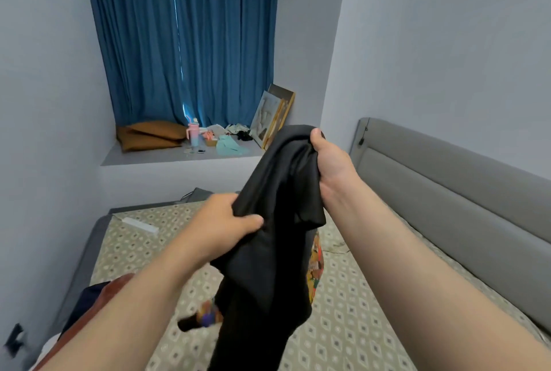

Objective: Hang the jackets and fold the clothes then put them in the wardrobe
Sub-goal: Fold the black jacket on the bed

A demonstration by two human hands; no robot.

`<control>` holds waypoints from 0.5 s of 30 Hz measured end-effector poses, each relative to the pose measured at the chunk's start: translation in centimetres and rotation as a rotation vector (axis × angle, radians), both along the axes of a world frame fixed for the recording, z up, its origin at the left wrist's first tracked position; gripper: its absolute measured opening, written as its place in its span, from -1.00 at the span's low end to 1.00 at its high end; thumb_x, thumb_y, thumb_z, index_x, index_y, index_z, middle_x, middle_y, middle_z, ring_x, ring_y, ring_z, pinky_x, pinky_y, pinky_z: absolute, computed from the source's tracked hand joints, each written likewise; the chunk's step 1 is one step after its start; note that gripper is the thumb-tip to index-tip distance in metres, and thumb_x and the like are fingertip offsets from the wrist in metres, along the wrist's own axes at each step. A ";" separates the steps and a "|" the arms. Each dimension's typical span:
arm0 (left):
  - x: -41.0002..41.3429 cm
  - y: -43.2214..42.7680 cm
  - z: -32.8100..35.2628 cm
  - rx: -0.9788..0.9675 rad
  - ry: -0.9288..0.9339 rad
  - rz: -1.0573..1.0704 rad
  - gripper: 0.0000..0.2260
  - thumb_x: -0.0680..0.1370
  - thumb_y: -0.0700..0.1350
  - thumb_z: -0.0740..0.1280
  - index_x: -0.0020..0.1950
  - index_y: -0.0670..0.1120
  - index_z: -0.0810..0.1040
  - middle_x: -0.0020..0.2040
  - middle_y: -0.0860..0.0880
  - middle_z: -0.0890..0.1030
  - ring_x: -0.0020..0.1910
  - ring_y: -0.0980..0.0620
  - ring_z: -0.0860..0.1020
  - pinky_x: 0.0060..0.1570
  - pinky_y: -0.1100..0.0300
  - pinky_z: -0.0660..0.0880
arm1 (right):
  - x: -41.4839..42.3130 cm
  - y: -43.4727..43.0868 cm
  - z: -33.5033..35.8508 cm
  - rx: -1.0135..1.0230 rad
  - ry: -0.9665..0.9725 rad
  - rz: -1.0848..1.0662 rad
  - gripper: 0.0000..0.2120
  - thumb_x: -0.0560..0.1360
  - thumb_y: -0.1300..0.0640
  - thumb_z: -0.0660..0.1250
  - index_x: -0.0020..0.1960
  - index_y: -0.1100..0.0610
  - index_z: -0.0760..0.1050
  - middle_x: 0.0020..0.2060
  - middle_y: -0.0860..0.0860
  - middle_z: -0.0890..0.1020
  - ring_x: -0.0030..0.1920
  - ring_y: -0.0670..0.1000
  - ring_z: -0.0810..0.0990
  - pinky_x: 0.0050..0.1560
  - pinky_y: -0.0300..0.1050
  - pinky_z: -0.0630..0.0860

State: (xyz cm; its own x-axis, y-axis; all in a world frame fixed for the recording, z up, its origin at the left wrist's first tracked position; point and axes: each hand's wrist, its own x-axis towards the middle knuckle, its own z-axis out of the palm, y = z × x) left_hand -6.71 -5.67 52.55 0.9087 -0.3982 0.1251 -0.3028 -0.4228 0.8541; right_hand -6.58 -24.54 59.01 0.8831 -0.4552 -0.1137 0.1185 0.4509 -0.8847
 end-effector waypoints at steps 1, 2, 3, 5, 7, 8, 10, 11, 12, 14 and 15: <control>1.1 0.5 0.7 0.052 -0.050 0.068 -0.85 0.46 -0.10 0.47 -0.29 -0.06 0.58 -0.35 0.05 0.64 -0.29 0.03 0.61 -0.28 0.18 0.46 | -0.1 -0.2 0.1 -0.021 -0.002 -0.011 -0.65 0.61 -0.02 0.33 0.20 0.25 0.56 0.02 0.17 0.71 0.05 0.17 0.70 0.17 0.17 0.60; 2.2 1.1 1.4 0.091 -0.097 0.135 -0.80 0.50 -0.13 0.43 -0.32 -0.09 0.54 -0.36 0.00 0.60 -0.29 -0.02 0.58 -0.30 0.16 0.42 | -0.2 -0.5 0.0 -0.056 -0.003 -0.015 -0.71 0.61 0.01 0.34 0.13 0.24 0.58 -0.06 0.14 0.73 -0.01 0.15 0.71 0.11 0.14 0.63; 3.3 1.8 2.1 0.141 -0.164 0.197 -0.77 0.52 -0.11 0.40 -0.33 -0.11 0.52 -0.36 -0.03 0.57 -0.27 -0.08 0.57 -0.31 0.14 0.37 | -0.3 -0.7 -0.1 -0.115 0.008 -0.017 -0.78 0.61 0.04 0.34 0.04 0.22 0.59 -0.15 0.10 0.74 -0.09 0.10 0.73 0.01 0.08 0.66; 5.1 2.8 3.4 0.272 -0.357 0.301 -0.78 0.54 -0.06 0.37 -0.29 -0.08 0.52 -0.32 -0.04 0.56 -0.18 -0.16 0.57 -0.32 0.12 0.35 | -0.4 -0.9 -0.4 -0.344 0.052 -0.056 -0.80 0.58 0.09 0.38 -0.07 0.24 0.60 -0.24 0.09 0.73 -0.19 0.07 0.73 -0.14 0.05 0.68; 6.6 3.6 4.4 0.345 -0.529 0.368 -0.86 0.53 -0.03 0.34 -0.21 -0.03 0.55 -0.23 -0.05 0.59 -0.13 -0.20 0.55 -0.24 0.07 0.42 | -0.3 -0.9 -0.7 -0.635 0.131 -0.146 -0.73 0.51 0.05 0.43 -0.14 0.29 0.59 -0.24 0.16 0.67 -0.18 0.14 0.67 -0.11 0.14 0.64; 7.1 3.7 4.9 0.356 -0.578 0.389 -0.89 0.52 -0.05 0.32 -0.19 -0.01 0.55 -0.20 -0.03 0.57 -0.13 -0.20 0.53 -0.22 0.05 0.42 | -0.2 -0.8 -0.6 -0.715 0.166 -0.179 -0.71 0.48 0.02 0.43 -0.24 0.25 0.54 -0.28 0.17 0.60 -0.22 0.16 0.61 -0.17 0.12 0.60; 8.2 3.8 5.5 0.372 -0.613 0.427 -0.92 0.51 -0.09 0.29 -0.18 0.04 0.52 -0.16 -0.04 0.54 -0.16 -0.18 0.46 -0.23 0.07 0.36 | 0.1 -0.7 -0.4 -0.704 0.192 -0.192 -0.66 0.45 0.06 0.43 -0.35 0.10 0.32 -0.33 0.12 0.42 -0.27 0.10 0.43 -0.26 0.00 0.40; 8.8 3.8 5.7 0.380 -0.611 0.445 -0.92 0.51 -0.11 0.28 -0.13 0.04 0.55 -0.12 -0.07 0.56 -0.16 -0.16 0.44 -0.24 0.08 0.33 | 0.4 -0.8 -0.2 -0.673 0.190 -0.188 -0.66 0.45 0.11 0.42 -0.33 0.07 0.27 -0.30 0.09 0.39 -0.25 0.08 0.39 -0.23 -0.03 0.37; 9.3 3.9 5.8 0.381 -0.599 0.458 -0.88 0.52 -0.11 0.27 -0.06 0.01 0.59 -0.07 -0.10 0.60 -0.13 -0.17 0.46 -0.23 0.08 0.33 | 0.6 -1.0 0.0 -0.643 0.194 -0.176 -0.70 0.47 0.15 0.41 -0.30 0.08 0.29 -0.26 0.06 0.43 -0.21 0.08 0.42 -0.20 -0.05 0.42; 10.4 4.0 5.6 0.366 -0.548 0.467 -0.81 0.53 -0.13 0.26 0.07 -0.06 0.62 0.03 -0.15 0.62 -0.02 -0.23 0.51 -0.17 0.07 0.37 | 1.0 -1.2 0.4 -0.534 0.178 -0.107 -0.79 0.50 0.25 0.35 -0.27 0.04 0.47 -0.25 0.01 0.56 -0.20 0.06 0.51 -0.23 -0.09 0.58; 10.5 4.1 5.5 0.345 -0.536 0.477 -0.79 0.53 -0.15 0.26 0.09 -0.07 0.63 0.05 -0.18 0.61 0.02 -0.27 0.51 -0.11 0.03 0.42 | 1.1 -1.0 0.5 -0.429 0.154 -0.076 -0.73 0.51 0.30 0.32 -0.30 0.04 0.54 -0.32 -0.01 0.58 -0.28 0.05 0.55 -0.34 -0.14 0.58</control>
State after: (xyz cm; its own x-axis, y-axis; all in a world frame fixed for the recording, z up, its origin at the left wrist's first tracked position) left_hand 3.76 -1.55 58.07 0.8416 -0.0770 0.5345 -0.3553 -0.8244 0.4407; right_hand -5.44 -25.58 59.48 0.8329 -0.5527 -0.0278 -0.0101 0.0351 -0.9993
